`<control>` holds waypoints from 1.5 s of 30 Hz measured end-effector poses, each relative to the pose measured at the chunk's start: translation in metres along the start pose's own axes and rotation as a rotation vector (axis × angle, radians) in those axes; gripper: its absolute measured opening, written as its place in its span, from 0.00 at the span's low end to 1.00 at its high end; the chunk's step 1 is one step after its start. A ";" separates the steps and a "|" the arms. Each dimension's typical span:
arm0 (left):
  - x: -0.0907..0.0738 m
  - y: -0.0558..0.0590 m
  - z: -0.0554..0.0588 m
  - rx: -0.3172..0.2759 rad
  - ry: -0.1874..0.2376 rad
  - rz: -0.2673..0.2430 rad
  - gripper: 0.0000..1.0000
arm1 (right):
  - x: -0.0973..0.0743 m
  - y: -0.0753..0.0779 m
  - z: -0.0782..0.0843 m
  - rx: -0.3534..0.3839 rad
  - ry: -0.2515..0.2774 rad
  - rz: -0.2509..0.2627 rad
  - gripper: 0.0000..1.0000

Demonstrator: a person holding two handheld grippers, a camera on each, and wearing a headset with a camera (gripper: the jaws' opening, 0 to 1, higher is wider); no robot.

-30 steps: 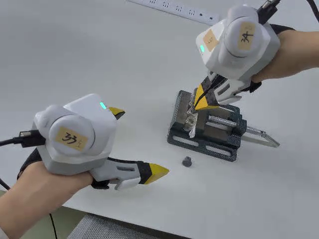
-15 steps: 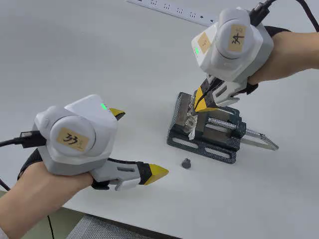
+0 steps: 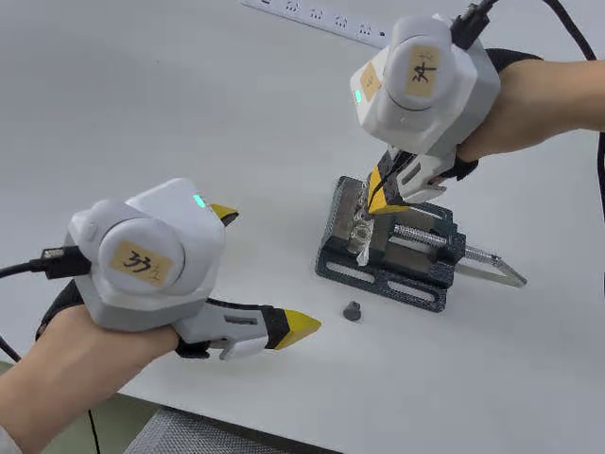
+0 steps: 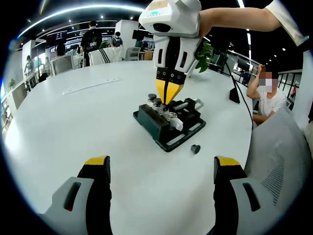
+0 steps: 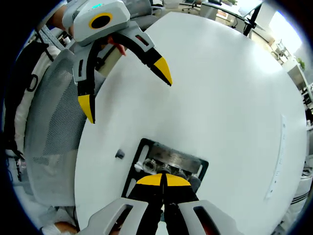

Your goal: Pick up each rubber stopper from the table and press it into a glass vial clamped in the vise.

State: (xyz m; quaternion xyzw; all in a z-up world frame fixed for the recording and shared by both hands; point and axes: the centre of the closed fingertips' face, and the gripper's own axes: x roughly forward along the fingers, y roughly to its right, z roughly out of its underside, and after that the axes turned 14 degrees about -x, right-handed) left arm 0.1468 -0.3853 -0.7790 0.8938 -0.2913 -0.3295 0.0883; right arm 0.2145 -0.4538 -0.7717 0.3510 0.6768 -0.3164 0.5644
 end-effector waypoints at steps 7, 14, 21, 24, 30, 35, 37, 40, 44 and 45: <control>0.001 0.002 0.000 -0.004 0.003 0.002 0.86 | 0.000 -0.002 -0.001 0.023 -0.019 -0.008 0.00; 0.003 0.003 0.000 -0.002 0.004 0.005 0.86 | 0.000 -0.001 -0.002 0.035 -0.049 -0.003 0.00; 0.003 0.004 0.000 -0.006 0.005 0.005 0.85 | 0.000 -0.001 -0.003 0.045 -0.070 -0.017 0.00; 0.003 0.004 0.000 -0.009 0.004 0.005 0.85 | 0.000 -0.001 -0.004 0.080 -0.070 -0.025 0.00; 0.004 0.005 0.000 -0.013 0.003 0.007 0.85 | 0.000 0.000 -0.002 0.093 -0.046 -0.040 0.00; 0.003 0.003 0.000 -0.011 0.002 0.001 0.85 | -0.001 -0.001 -0.001 0.094 0.002 -0.014 0.00; 0.003 0.004 0.000 -0.011 0.001 0.002 0.85 | -0.001 -0.002 -0.001 0.107 0.020 -0.005 0.00; 0.003 0.004 0.000 -0.008 -0.001 0.002 0.84 | 0.000 -0.001 -0.001 0.114 0.039 0.008 0.00; 0.004 0.006 -0.001 -0.006 0.000 0.004 0.84 | 0.001 0.001 -0.003 0.104 0.028 0.024 0.00; 0.004 0.006 0.000 -0.005 -0.002 0.005 0.84 | 0.001 0.000 -0.004 0.073 0.004 0.033 0.00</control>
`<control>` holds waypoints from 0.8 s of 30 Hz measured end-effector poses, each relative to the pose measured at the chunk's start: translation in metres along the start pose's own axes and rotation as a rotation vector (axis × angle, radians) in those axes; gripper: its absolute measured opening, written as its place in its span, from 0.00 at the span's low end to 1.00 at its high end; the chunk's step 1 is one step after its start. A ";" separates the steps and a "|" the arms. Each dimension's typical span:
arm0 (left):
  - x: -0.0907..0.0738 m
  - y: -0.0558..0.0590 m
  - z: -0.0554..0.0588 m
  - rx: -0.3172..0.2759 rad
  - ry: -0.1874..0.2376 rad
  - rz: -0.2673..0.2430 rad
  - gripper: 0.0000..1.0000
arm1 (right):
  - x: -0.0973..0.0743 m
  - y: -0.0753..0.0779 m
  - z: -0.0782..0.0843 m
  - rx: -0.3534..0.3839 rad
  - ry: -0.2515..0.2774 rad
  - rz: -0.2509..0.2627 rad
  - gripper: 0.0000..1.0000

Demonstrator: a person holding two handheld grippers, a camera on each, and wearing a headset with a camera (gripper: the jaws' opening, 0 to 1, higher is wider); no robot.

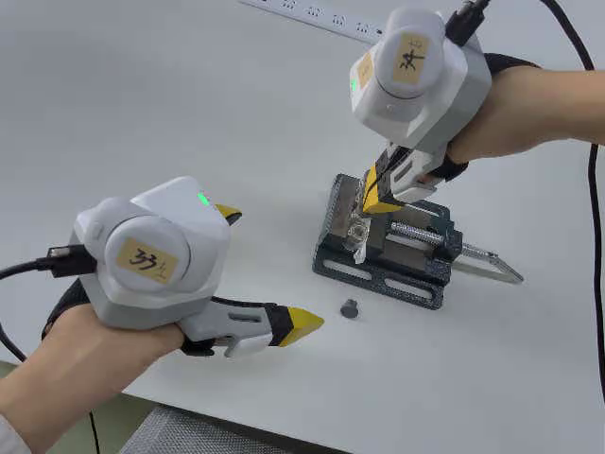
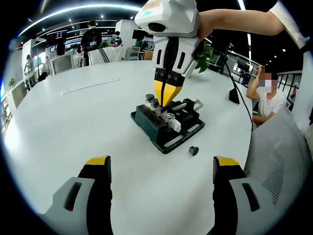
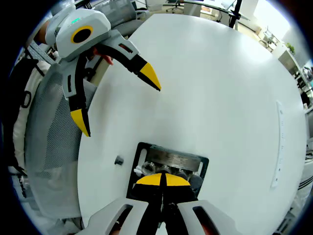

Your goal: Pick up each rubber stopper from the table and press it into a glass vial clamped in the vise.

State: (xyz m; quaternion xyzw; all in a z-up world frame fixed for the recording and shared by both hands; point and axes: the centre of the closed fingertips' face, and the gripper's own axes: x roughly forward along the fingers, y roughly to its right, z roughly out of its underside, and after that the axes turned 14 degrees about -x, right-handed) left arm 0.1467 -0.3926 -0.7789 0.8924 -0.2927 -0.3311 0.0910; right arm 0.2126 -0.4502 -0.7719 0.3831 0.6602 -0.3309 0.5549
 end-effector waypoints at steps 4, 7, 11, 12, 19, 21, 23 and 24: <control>0.000 0.000 -0.001 0.000 0.003 0.001 0.84 | 0.001 0.000 -0.002 -0.033 -0.051 -0.004 0.00; 0.000 0.000 -0.001 0.003 0.003 0.002 0.84 | 0.001 0.001 -0.001 -0.026 -0.066 -0.016 0.00; 0.000 0.000 0.000 0.002 0.001 0.003 0.84 | 0.001 0.002 0.000 0.011 -0.073 -0.036 0.00; 0.000 0.000 -0.001 0.001 0.005 0.003 0.84 | 0.001 0.002 0.000 0.017 -0.075 -0.040 0.00; -0.001 -0.001 -0.004 0.005 0.009 0.003 0.84 | 0.001 0.000 0.002 0.016 -0.078 -0.033 0.00; -0.002 0.000 -0.004 0.011 0.004 0.003 0.84 | 0.000 -0.001 0.001 0.014 -0.077 -0.041 0.00; -0.003 0.001 -0.005 0.013 0.006 0.006 0.84 | 0.000 -0.001 0.002 -0.012 -0.077 -0.048 0.00; -0.003 0.001 -0.006 0.016 0.007 0.006 0.84 | 0.000 -0.001 0.001 -0.017 -0.079 -0.049 0.00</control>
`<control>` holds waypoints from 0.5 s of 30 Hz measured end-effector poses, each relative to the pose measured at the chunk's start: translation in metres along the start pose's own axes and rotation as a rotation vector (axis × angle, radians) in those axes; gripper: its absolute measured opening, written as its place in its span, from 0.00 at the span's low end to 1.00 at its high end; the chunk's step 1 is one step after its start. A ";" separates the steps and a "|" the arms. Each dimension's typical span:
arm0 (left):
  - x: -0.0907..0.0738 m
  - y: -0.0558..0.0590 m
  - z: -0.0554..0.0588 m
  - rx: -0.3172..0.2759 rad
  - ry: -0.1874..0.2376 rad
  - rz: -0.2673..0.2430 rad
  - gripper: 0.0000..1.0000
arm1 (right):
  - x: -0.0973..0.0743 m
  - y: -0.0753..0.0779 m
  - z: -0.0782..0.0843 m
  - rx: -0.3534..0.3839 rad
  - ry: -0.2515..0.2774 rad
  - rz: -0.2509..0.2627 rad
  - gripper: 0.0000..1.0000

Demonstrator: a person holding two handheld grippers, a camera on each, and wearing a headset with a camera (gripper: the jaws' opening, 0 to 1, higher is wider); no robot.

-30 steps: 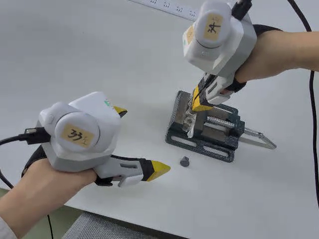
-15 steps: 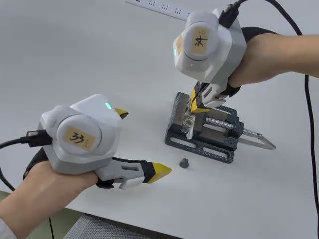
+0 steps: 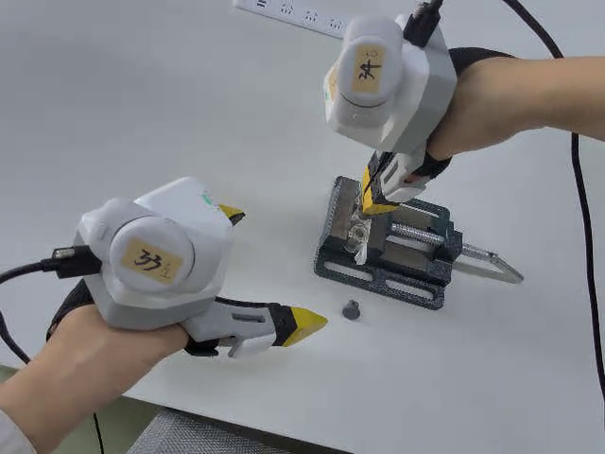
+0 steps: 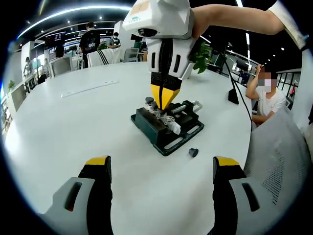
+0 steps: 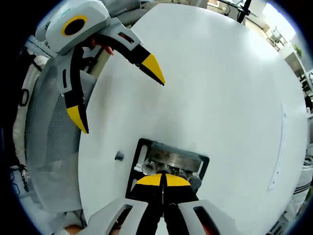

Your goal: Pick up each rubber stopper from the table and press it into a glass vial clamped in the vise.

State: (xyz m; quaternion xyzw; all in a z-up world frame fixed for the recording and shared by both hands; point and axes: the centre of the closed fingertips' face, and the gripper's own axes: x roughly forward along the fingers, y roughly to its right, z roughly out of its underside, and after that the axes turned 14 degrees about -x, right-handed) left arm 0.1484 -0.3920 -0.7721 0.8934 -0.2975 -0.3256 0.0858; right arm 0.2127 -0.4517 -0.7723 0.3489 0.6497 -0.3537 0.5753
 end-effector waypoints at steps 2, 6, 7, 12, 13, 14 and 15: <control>0.000 0.000 -0.001 -0.001 0.002 0.000 0.84 | 0.000 -0.001 0.000 -0.027 -0.002 -0.001 0.00; -0.001 -0.001 -0.003 0.004 0.005 0.000 0.84 | -0.001 0.001 0.001 -0.018 0.011 -0.005 0.00; -0.001 0.000 -0.005 0.007 0.007 0.000 0.84 | -0.001 0.000 0.001 -0.019 0.016 -0.005 0.00; -0.002 -0.001 -0.007 0.017 0.007 0.000 0.84 | -0.002 -0.001 0.001 -0.044 0.030 0.009 0.00; -0.002 -0.001 -0.007 0.017 0.006 -0.001 0.84 | -0.002 -0.001 0.001 -0.043 0.032 0.011 0.00; -0.003 -0.001 -0.008 0.019 0.007 -0.001 0.84 | -0.002 0.000 0.001 -0.038 0.038 0.017 0.00; -0.003 -0.001 -0.008 0.021 0.006 -0.001 0.84 | -0.003 0.001 0.001 -0.039 0.041 0.020 0.00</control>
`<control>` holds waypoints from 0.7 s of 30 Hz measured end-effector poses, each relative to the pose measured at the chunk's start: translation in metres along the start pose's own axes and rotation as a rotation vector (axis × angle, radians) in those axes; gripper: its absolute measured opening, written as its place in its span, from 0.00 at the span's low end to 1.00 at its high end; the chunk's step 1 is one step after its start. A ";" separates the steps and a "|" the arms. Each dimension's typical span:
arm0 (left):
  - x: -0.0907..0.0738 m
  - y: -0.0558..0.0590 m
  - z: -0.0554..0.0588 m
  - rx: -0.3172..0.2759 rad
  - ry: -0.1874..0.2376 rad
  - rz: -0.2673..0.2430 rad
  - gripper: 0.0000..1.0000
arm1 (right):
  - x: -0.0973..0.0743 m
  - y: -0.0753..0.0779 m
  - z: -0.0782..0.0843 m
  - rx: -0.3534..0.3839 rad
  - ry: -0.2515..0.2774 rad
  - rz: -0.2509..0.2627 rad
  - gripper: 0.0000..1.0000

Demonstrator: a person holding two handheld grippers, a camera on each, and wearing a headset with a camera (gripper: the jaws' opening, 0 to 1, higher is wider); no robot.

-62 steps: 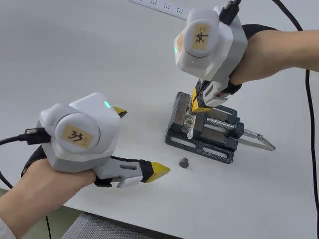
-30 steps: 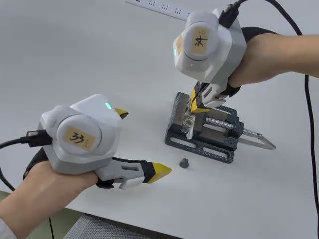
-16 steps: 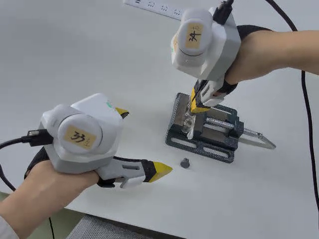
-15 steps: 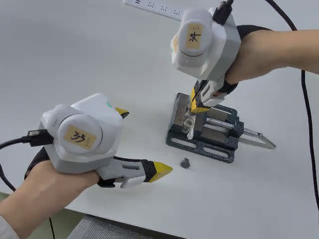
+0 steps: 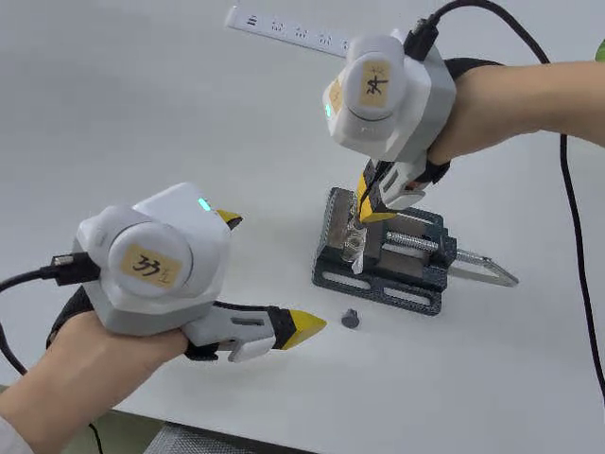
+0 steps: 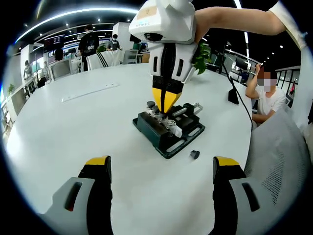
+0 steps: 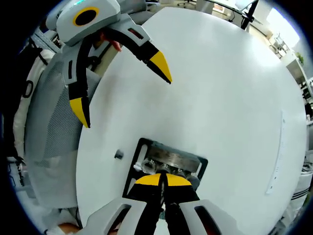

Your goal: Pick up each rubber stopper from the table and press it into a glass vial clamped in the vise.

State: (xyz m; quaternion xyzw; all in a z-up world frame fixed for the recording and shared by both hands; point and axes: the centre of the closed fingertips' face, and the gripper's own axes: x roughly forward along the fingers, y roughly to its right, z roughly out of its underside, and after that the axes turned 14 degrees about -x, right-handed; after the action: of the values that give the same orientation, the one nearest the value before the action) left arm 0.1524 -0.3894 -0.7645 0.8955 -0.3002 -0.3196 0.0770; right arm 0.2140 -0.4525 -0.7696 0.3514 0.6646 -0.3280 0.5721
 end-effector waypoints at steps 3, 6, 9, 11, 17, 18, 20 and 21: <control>-0.001 0.000 -0.002 0.004 -0.001 -0.002 0.84 | -0.003 0.001 0.005 0.006 0.008 0.021 0.06; -0.001 0.000 -0.003 0.012 -0.001 -0.002 0.84 | -0.012 0.006 0.004 0.085 0.086 0.060 0.05; 0.000 0.000 -0.006 0.011 0.004 -0.001 0.84 | -0.020 0.000 0.002 0.143 0.164 0.058 0.09; 0.000 0.000 -0.008 0.012 0.007 0.000 0.85 | -0.022 -0.006 0.002 0.154 0.197 0.062 0.14; -0.001 0.002 -0.015 0.029 0.011 0.006 0.85 | -0.021 -0.029 0.000 0.166 0.262 0.103 0.28; -0.001 0.002 -0.016 0.032 0.011 0.007 0.86 | -0.021 -0.031 -0.001 0.177 0.280 0.109 0.31; -0.002 0.001 -0.018 0.037 0.014 0.010 0.86 | -0.021 -0.037 -0.003 0.200 0.309 0.126 0.36; -0.002 0.001 -0.020 0.042 0.014 0.011 0.86 | -0.020 -0.039 -0.005 0.210 0.329 0.147 0.38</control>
State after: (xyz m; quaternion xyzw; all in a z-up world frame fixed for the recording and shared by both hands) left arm 0.1625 -0.3902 -0.7476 0.8975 -0.3113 -0.3062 0.0620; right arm 0.1804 -0.4707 -0.7475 0.5056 0.6837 -0.2911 0.4383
